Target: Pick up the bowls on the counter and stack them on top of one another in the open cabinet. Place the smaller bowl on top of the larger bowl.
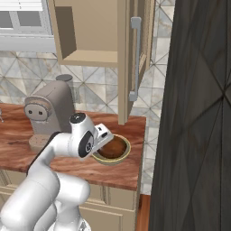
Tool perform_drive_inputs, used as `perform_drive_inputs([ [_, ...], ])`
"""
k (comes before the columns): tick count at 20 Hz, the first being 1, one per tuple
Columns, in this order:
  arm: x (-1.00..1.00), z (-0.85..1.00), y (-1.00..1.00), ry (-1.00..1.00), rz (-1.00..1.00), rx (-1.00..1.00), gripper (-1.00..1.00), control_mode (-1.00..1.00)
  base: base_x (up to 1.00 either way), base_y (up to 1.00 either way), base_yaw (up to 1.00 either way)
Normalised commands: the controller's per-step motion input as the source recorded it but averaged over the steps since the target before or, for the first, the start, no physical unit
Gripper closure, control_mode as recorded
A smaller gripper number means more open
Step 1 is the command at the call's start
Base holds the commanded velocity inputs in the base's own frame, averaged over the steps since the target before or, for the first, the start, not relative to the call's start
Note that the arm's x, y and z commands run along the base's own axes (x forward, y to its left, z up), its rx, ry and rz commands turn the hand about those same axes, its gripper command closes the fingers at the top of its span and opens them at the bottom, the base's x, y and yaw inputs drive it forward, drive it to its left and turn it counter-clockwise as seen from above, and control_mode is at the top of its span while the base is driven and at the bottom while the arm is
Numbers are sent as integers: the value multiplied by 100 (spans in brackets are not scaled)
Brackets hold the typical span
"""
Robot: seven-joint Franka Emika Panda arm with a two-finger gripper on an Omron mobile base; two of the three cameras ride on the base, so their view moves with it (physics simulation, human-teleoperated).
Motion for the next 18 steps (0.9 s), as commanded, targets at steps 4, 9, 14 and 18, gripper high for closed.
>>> perform_drive_inputs([
  [4,17,-8,0,0,2,1,100,-100,0,0,0],
  [9,21,-10,2,0,3,0,100,-100,0,0,0],
  [14,20,-10,15,0,5,0,-100,-100,0,0,0],
  [18,7,-3,3,0,4,0,-100,-100,0,0,0],
])
